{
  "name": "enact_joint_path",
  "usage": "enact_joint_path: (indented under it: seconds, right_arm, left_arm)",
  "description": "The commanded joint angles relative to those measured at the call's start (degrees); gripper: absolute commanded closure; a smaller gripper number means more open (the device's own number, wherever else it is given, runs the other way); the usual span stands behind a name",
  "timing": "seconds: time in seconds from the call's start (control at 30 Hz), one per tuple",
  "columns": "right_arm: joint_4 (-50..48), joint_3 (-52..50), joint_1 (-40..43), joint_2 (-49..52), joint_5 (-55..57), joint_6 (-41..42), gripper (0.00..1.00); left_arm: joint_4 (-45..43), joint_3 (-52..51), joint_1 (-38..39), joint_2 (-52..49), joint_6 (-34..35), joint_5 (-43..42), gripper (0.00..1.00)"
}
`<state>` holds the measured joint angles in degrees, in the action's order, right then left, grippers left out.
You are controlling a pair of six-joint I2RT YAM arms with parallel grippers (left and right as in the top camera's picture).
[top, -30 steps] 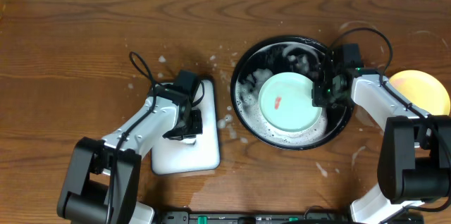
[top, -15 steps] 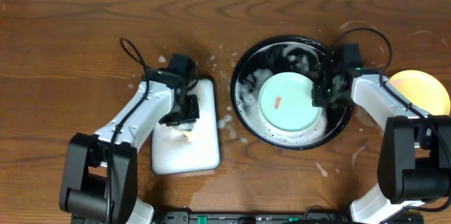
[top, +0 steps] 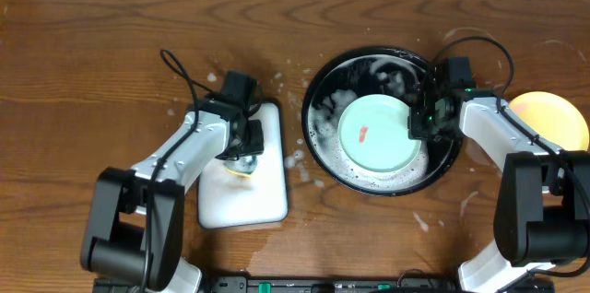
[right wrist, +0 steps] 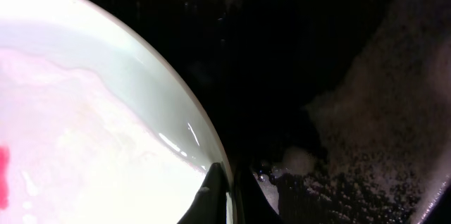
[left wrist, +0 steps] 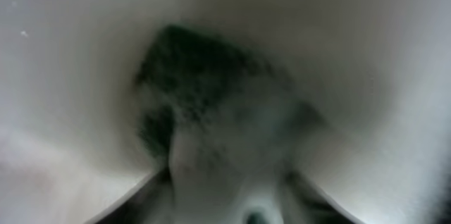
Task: Clean dirty plates on tray and stack at the side
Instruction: 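Lift the sponge and bring it over the green plate with the left gripper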
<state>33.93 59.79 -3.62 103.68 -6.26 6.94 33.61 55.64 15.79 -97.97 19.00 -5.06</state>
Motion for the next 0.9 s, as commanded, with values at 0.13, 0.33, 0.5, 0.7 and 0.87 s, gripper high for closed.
enact_joint_path:
  seconds: [0.13, 0.33, 0.5, 0.7, 0.87]
  right_arm:
    - [-0.1, -0.5, -0.4, 2.3, -0.3, 1.9, 0.99]
    - [-0.1, -0.5, -0.4, 2.3, -0.3, 1.9, 0.99]
    - [0.0, -0.5, -0.5, 2.3, -0.5, 1.8, 0.99]
    - [0.0, -0.5, -0.5, 2.3, -0.5, 1.8, 0.99]
    - [-0.1, -0.5, -0.5, 2.3, -0.5, 1.8, 0.99]
  left_arm:
    - [0.5, -1.3, -0.1, -3.0, -1.2, 0.5, 0.93]
    - [12.1, 7.0, -0.1, -0.6, -1.2, 0.6, 0.93]
    - [19.7, 14.7, -0.1, 1.2, -1.2, 0.5, 0.93]
    - [21.4, 17.8, 0.5, 2.3, -1.2, 0.2, 0.93]
    - [17.9, 19.4, 2.6, 2.3, -1.1, -9.9, 0.93]
